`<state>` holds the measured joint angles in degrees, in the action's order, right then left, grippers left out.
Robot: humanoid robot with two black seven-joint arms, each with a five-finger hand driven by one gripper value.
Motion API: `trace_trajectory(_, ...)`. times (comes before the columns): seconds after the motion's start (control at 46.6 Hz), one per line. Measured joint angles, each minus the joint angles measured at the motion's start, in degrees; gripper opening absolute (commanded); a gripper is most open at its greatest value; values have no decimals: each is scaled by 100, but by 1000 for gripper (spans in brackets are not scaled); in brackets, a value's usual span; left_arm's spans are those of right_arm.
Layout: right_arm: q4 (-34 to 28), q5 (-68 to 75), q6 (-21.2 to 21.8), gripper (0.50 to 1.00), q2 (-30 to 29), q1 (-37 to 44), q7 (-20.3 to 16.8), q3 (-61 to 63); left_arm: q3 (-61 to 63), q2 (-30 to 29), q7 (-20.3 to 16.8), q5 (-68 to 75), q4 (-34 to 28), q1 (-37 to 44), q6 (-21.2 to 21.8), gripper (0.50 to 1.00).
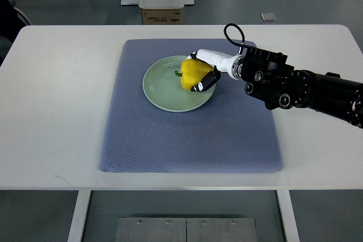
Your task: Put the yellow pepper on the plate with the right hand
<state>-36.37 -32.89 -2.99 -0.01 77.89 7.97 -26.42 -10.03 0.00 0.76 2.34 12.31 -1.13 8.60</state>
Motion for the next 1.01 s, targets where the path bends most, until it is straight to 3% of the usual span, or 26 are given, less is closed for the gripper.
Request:
trace_trajectory(0.515, 7, 457, 53, 1000, 33, 276, -51, 859, 2, 0, 1, -3, -1, -1, -2, 1000)
trace_trajectory(0.644, 85, 1241, 45, 1000, 466, 28, -23, 1699, -1, 0, -1, -3, -1, -5, 0, 1000)
trace_trajectory(0.858, 296, 1493, -8, 1000, 602, -657, -19, 2526, -1, 0, -1, -2, -1, 1, 1, 1000)
trace_trajectory(1.008, 263, 1857, 94, 1000, 1463, -1176, 231, 3401, 2, 0, 0, 0, 0, 2, -1, 1000)
